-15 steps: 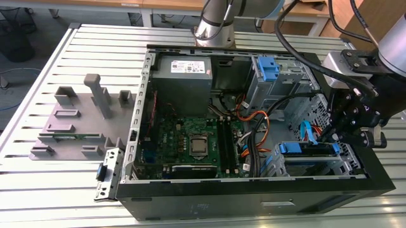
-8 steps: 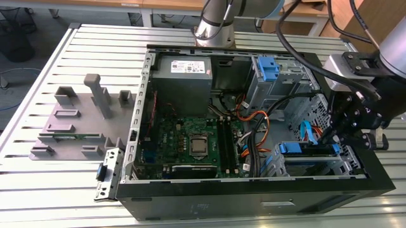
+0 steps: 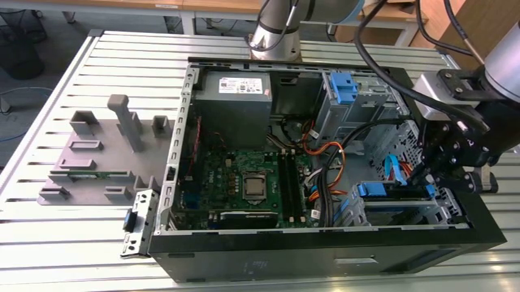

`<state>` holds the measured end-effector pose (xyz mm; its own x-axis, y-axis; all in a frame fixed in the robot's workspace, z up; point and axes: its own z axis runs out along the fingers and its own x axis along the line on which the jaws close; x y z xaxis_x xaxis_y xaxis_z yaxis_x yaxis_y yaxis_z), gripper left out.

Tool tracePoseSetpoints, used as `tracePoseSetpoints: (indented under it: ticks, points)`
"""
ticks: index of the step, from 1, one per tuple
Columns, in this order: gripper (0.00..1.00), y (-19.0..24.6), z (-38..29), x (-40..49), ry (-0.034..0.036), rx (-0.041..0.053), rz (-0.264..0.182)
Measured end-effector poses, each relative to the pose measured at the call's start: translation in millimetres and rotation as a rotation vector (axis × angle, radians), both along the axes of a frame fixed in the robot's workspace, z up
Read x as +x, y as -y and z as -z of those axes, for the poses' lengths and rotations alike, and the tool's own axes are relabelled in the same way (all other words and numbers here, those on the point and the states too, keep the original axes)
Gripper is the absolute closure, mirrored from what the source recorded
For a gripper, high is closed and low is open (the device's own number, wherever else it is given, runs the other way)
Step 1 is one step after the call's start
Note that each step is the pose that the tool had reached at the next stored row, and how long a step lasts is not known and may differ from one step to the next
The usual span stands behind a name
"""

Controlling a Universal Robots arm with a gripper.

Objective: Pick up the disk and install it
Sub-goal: 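Insert the second disk wire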

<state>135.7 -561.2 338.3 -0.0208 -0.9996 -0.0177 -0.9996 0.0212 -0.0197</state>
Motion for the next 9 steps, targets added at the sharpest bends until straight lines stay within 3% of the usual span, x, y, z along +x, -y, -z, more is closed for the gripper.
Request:
tracePoseSetpoints:
  ticks: [9]
  points:
    - [0.84, 0.6, 1.5, -0.3, 0.0000, -0.0013, -0.029]
